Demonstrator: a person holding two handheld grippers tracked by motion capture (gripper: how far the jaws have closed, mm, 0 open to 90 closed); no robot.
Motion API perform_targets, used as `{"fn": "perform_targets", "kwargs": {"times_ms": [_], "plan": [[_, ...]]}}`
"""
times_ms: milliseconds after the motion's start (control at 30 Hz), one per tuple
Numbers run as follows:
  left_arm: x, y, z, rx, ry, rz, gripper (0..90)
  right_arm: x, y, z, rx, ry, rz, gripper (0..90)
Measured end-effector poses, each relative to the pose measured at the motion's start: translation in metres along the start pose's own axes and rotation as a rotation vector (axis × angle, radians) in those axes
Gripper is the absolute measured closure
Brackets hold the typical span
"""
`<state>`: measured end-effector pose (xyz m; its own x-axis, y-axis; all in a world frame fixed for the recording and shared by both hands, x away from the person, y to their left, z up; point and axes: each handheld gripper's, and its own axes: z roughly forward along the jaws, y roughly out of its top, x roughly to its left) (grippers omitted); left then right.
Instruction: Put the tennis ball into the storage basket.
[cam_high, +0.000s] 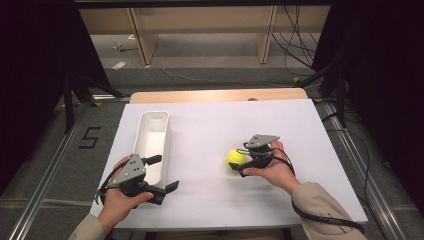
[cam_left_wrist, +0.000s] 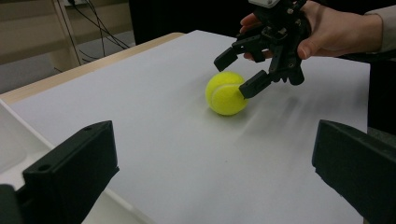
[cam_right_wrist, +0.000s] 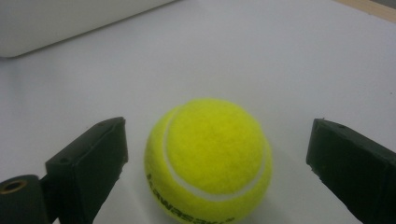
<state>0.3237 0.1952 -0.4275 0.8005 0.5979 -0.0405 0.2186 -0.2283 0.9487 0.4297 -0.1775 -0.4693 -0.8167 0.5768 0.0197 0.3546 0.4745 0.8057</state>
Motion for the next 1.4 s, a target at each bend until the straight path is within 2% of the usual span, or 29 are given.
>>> {"fn": "perform_targets", "kwargs": {"times_ms": [567, 833, 1233, 1400], "plan": [[-0.001, 0.0, 0.0, 0.005, -0.006, -0.004, 0.0, -0.001, -0.002, 0.019, 0.057, 0.022, -0.008, 17.0], [-0.001, 0.0, 0.0, 0.006, -0.006, -0.001, 0.0, 0.0, -0.003, 0.019, 0.066, 0.039, -0.019, 24.9], [-0.001, 0.0, 0.0, 0.004, -0.007, -0.005, 0.0, 0.0, 0.0, 0.017, 0.078, 0.061, -0.026, 26.2], [-0.001, 0.0, 0.0, 0.004, -0.007, -0.005, 0.0, 0.0, 0.003, 0.014, 0.057, 0.062, -0.018, 26.2]]}}
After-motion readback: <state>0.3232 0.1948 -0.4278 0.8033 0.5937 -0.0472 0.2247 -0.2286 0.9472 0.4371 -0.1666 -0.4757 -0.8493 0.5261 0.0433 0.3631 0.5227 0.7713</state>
